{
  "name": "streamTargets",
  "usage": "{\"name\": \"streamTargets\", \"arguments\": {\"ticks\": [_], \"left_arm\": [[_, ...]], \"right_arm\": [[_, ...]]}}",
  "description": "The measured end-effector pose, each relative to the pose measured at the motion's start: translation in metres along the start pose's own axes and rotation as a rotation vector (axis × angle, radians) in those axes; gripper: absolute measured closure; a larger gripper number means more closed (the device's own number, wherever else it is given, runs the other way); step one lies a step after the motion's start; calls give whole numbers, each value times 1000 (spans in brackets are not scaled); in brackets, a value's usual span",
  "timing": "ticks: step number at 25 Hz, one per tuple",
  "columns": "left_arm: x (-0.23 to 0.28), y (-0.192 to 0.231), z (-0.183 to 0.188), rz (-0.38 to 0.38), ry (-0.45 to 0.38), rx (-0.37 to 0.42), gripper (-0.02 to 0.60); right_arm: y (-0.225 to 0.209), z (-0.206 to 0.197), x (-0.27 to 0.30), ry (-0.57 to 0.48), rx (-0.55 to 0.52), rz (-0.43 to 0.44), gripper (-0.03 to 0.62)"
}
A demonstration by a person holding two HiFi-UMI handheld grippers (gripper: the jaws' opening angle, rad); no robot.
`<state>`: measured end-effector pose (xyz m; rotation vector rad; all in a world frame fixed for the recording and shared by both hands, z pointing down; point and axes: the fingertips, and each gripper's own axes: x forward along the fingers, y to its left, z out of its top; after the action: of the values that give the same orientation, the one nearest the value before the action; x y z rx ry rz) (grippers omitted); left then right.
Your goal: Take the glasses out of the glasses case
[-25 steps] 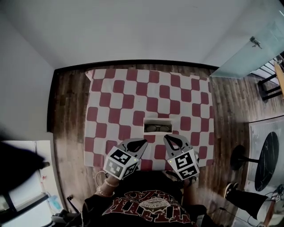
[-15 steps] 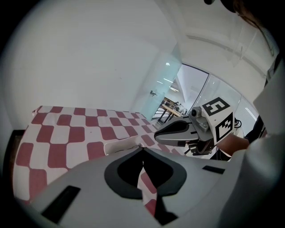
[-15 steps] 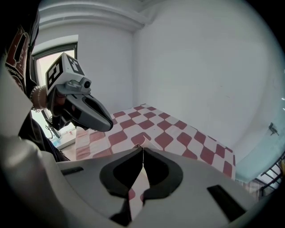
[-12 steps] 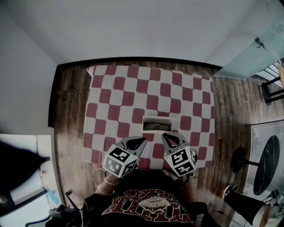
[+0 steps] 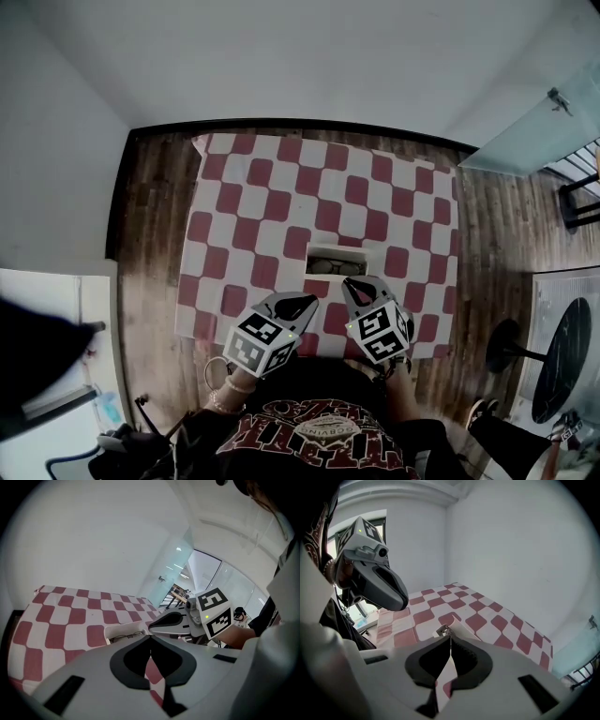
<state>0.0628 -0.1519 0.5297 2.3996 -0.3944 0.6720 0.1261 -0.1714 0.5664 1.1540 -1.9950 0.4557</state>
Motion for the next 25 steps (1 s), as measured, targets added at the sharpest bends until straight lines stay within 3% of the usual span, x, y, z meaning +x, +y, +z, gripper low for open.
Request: {"name": "streamTargets", "arguments": {"ticks": [10,14,25], "left_arm": [[1,-8,-3,-13,4,3,572],[3,-8,-9,-2,30,28,572],[3,-10,-22,-18,66,6,572]], "right_arm": [[1,-10,17,12,44,24,574],[-2,-14,24,26,8,-2,574],[0,-24,46,68,17,12,574]]}}
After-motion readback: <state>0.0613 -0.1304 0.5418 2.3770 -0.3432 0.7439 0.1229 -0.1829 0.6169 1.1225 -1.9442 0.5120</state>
